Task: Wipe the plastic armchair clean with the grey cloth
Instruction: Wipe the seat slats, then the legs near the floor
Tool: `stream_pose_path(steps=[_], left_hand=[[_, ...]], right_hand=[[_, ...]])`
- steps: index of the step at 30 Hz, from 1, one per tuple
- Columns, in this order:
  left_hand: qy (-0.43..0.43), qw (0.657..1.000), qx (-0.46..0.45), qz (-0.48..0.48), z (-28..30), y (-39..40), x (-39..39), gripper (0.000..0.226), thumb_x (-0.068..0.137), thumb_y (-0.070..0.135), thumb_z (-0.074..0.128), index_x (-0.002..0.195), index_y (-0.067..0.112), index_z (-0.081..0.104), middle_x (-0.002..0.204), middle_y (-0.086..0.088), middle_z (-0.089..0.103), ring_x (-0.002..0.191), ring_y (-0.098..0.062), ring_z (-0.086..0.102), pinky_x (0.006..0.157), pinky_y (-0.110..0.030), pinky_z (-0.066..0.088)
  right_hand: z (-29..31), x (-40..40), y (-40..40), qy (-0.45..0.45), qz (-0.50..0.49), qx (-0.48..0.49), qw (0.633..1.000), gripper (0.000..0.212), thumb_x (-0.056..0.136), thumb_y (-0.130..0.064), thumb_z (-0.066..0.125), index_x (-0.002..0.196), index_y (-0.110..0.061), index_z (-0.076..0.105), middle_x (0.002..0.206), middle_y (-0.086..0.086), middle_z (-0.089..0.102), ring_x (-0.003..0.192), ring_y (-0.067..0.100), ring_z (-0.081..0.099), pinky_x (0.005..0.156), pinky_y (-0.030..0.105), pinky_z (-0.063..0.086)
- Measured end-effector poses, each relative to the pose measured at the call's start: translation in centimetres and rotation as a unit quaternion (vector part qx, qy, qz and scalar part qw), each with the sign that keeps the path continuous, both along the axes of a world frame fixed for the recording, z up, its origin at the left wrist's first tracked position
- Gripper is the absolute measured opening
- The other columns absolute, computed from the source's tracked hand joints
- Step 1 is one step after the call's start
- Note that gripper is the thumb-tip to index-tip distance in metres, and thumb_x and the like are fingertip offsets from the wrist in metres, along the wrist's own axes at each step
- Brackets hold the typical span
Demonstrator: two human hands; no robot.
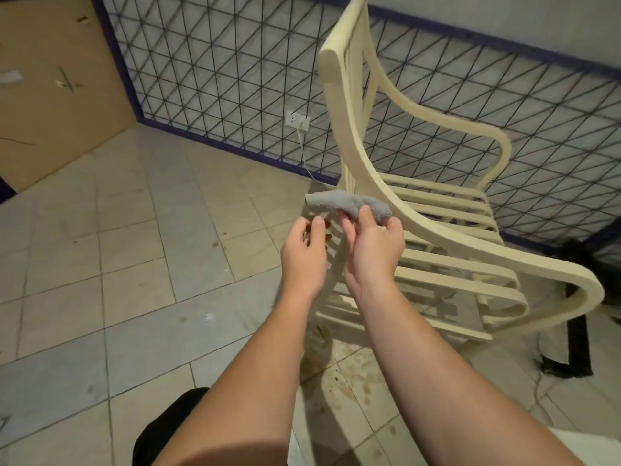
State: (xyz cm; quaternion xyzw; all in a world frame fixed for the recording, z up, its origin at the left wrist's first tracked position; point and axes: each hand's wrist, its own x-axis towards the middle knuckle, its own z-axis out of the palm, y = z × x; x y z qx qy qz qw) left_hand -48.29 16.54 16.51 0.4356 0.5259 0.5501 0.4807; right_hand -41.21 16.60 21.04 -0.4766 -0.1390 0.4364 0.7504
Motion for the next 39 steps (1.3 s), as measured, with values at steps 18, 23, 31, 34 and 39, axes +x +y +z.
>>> stream_pose_path(steps=[18,23,31,34,39], left_hand=[[-0.006,0.997,0.028,-0.07,0.1,1.4,3.7,0.031,0.097,0.03,0.06,0.126,0.033,0.051,0.119,0.011,0.065,0.111,-0.004,0.061,0.1,-0.039,0.052],[-0.026,0.995,0.095,-0.027,1.7,2.1,4.6,0.043,0.099,0.028,0.06,0.141,0.027,0.05,0.128,0.017,0.06,0.119,0.003,0.057,0.104,-0.026,0.046],[0.141,0.982,-0.108,-0.065,-4.2,-1.1,2.2,0.033,0.101,0.019,0.058,0.133,0.021,0.066,0.125,0.0,0.07,0.112,-0.017,0.064,0.086,-0.019,0.044],[0.047,0.996,-0.077,0.003,-2.4,-1.0,1.8,0.033,0.1,0.018,0.06,0.133,0.018,0.065,0.12,0.012,0.066,0.111,-0.007,0.06,0.09,-0.017,0.043],[-0.08,0.995,0.054,0.0,3.2,1.3,3.6,0.017,0.095,0.025,0.067,0.11,0.022,0.075,0.088,0.02,0.072,0.095,-0.008,0.068,0.09,-0.028,0.055]], right_hand=[[-0.1,4.7,-2.4,-0.344,0.109,-0.153,0.92,0.033,0.089,-0.033,0.055,0.075,-0.011,0.076,0.075,0.005,0.076,0.077,0.027,0.073,0.076,0.05,0.059],[4.6,8.4,-2.9,-0.609,-0.006,-0.005,0.793,0.025,0.092,-0.018,0.052,0.08,-0.027,0.072,0.076,-0.01,0.071,0.072,0.01,0.063,0.065,0.031,0.048],[4.5,9.7,1.1,-0.663,0.248,-0.071,0.703,0.039,0.103,-0.019,0.049,0.136,-0.036,0.057,0.12,-0.031,0.058,0.104,-0.011,0.053,0.086,0.005,0.037],[3.8,9.9,1.1,-0.652,0.234,-0.052,0.719,0.04,0.102,-0.017,0.051,0.136,-0.036,0.058,0.113,-0.024,0.065,0.095,-0.01,0.056,0.079,0.005,0.037],[2.9,9.9,1.4,-0.667,0.22,-0.037,0.711,0.046,0.097,-0.006,0.056,0.14,-0.024,0.057,0.128,-0.008,0.066,0.116,0.005,0.057,0.098,0.018,0.044]])
